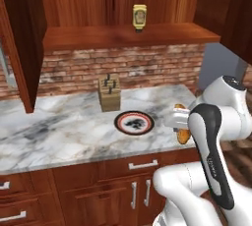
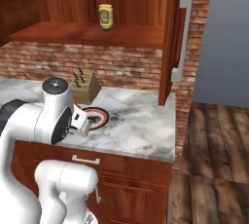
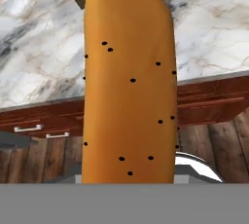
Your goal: Move the hot dog bun to the plate on the dining table and place the condiment next to that plate. Then navigate to the fridge and take the sausage and place it on the plate as well.
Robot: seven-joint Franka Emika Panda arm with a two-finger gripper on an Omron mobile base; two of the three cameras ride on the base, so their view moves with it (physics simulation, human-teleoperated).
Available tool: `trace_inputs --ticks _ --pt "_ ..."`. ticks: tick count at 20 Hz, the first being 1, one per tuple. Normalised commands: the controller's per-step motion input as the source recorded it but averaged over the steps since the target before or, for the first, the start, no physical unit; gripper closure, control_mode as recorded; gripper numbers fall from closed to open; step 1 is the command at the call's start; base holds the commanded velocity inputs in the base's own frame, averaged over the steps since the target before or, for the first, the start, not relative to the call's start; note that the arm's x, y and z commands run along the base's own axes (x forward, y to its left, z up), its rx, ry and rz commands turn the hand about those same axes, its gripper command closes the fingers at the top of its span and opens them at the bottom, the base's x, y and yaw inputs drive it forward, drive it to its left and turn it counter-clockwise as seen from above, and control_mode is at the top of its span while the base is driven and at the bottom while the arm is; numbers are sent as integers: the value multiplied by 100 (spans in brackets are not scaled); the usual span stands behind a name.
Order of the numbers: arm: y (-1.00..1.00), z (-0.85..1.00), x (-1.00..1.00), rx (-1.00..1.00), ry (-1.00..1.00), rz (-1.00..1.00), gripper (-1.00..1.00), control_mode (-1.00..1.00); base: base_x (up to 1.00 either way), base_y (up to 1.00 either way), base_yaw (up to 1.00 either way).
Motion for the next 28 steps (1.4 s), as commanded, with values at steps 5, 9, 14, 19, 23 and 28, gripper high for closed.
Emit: trace_inputs --ticks 5,9,14,19,23,28 --pt "0 0 0 0 0 0 100 100 -100 0 -5" --pt "0 0 0 0 0 0 100 100 -40 -21 -65" --pt "0 0 0 0 0 0 100 100 0 0 -100" --pt "0 0 0 0 0 0 100 100 0 -4 -98" --pt "0 0 0 0 0 0 100 100 1 -22 -95" --pt "0 0 0 0 0 0 100 100 4 -38 -91"
